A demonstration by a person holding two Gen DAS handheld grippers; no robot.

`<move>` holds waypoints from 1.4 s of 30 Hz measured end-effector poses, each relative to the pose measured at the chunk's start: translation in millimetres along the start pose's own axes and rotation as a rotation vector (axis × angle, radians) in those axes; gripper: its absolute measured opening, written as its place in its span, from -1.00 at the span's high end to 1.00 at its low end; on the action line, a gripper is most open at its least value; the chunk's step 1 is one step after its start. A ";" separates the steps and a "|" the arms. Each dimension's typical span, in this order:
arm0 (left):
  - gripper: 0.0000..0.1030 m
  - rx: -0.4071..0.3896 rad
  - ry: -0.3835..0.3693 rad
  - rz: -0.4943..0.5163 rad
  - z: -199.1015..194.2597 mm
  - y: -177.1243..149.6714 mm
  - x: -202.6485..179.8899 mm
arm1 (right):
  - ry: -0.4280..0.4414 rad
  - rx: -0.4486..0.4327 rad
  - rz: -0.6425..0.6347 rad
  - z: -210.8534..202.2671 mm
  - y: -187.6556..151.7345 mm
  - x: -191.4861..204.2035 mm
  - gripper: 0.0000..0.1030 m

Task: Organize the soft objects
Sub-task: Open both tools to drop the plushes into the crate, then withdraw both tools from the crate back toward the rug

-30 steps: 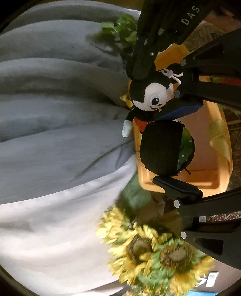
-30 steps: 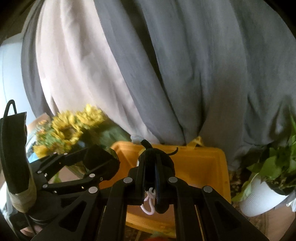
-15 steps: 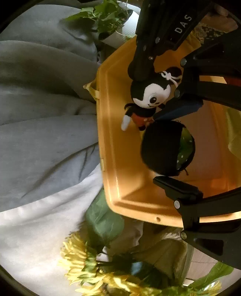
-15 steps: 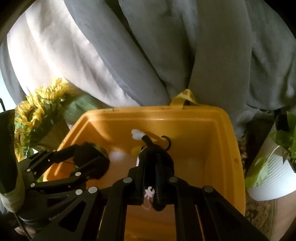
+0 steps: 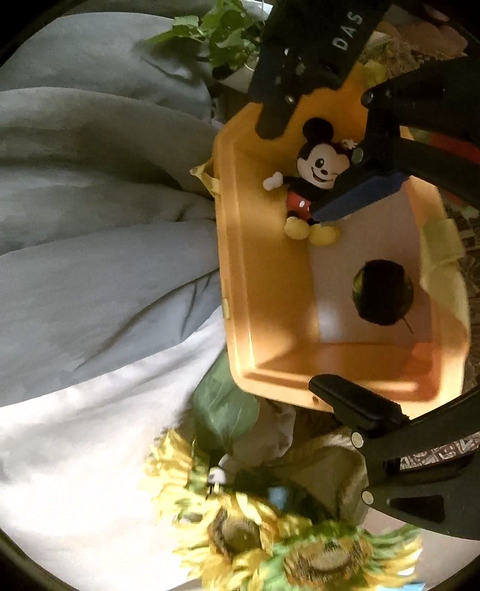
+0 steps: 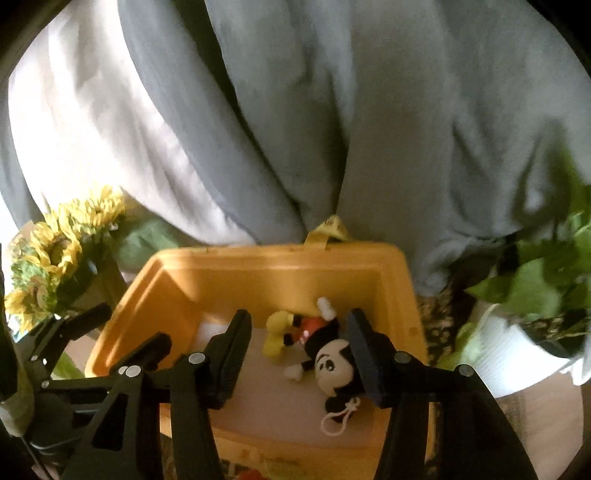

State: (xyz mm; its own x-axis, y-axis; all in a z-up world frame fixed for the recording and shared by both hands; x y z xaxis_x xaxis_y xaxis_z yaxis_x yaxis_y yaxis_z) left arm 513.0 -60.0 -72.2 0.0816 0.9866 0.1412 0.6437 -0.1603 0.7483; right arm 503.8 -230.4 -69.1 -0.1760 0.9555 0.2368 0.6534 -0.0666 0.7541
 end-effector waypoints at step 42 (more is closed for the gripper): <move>-0.89 -0.210 0.055 -0.060 -189.8 -124.4 54.1 | -0.194 -0.266 0.091 -188.9 -129.9 79.1 -0.53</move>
State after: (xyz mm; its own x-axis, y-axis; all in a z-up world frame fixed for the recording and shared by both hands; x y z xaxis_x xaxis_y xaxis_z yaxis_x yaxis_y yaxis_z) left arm 292.9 7.7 -34.7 0.0026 0.9923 0.1237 0.4730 -0.1102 0.8741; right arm 265.9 -200.5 -32.7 0.0344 0.9775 0.2082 0.4406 -0.2018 0.8747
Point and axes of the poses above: each gripper's, at about its wrist camera, not at the fingertips, and z roughly the way its jaws point, x to its left, y to its top, the point moved 1 cm from there along z, roughly the way its jaws point, and after that the axes turned 9 degrees about y, right-handed, at the moved point
